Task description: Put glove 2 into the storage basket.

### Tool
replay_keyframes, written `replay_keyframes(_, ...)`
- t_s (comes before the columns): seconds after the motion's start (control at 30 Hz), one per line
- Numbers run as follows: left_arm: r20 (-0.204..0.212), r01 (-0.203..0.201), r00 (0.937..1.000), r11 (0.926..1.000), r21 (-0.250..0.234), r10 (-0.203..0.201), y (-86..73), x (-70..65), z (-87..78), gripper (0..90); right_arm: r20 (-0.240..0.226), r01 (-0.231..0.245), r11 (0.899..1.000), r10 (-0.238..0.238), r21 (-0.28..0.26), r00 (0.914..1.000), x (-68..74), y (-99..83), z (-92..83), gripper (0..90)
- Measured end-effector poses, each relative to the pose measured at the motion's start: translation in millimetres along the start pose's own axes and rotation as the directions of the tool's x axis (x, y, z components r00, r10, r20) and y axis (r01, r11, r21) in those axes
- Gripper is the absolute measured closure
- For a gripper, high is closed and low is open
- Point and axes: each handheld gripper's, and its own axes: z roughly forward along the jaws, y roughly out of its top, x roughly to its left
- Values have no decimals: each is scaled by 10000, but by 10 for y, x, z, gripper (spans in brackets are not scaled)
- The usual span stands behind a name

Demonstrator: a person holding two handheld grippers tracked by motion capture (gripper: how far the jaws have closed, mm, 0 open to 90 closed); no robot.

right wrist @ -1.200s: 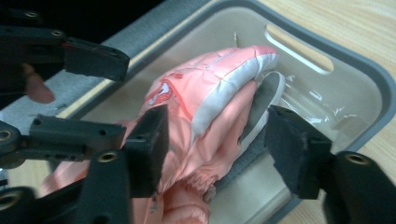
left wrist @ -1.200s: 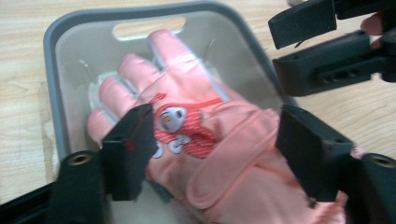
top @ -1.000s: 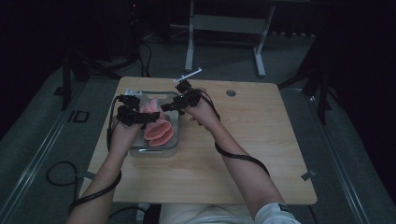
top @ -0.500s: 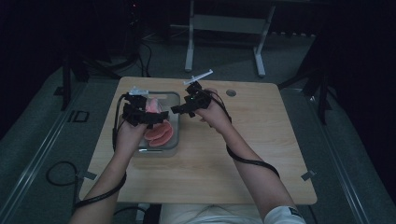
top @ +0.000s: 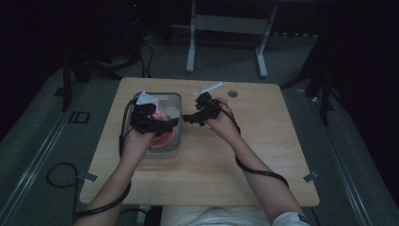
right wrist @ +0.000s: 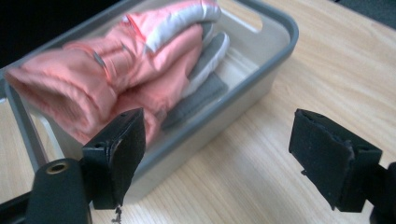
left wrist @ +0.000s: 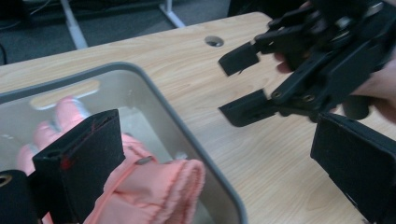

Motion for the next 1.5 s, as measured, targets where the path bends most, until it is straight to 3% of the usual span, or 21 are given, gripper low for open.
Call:
replay_keyframes(0.3,460,-798,9959,9963,328,783,-202,-353,99,20,432,-273,9981,249,557,9988,-125,-288,134,185)
replay_keyframes(0.43,803,-867,9933,9954,415,831,-312,-474,140,20,724,-236,9995,219,230,9971,-137,-442,226,193)
replay_keyframes(0.57,1057,-981,9901,9939,499,924,-452,-596,192,20,704,-310,9982,274,504,9971,-153,-537,321,192)
replay_keyframes(0.73,1424,-947,9861,9936,621,851,-691,-695,298,20,675,-421,9982,391,435,9970,-147,-609,377,193)
replay_keyframes(0.87,1552,-1082,9831,9922,616,975,-870,-741,375,20,600,-148,9995,132,266,9981,-125,-682,423,192)
replay_keyframes(1.03,1490,-1391,9806,9877,712,1274,-1035,-795,464,20,543,-122,9998,112,180,9985,-110,-732,468,191)
replay_keyframes(1.07,1359,-1671,9783,9832,732,1561,-1139,-820,524,20,476,-104,9998,94,194,9988,-99,-752,500,189)
replay_keyframes(1.2,1353,-1654,9787,9835,735,1545,-1217,-816,544,19,447,28,10000,-32,89,9990,-97,-777,517,188)
replay_keyframes(1.3,895,-1723,9824,9806,938,1641,-1305,-830,549,20,428,38,10000,-41,80,9991,-102,-796,523,186)
replay_keyframes(1.5,876,-1741,9821,9814,813,1669,-1432,-829,521,20,322,209,9997,-214,146,9993,-103,-856,557,169)
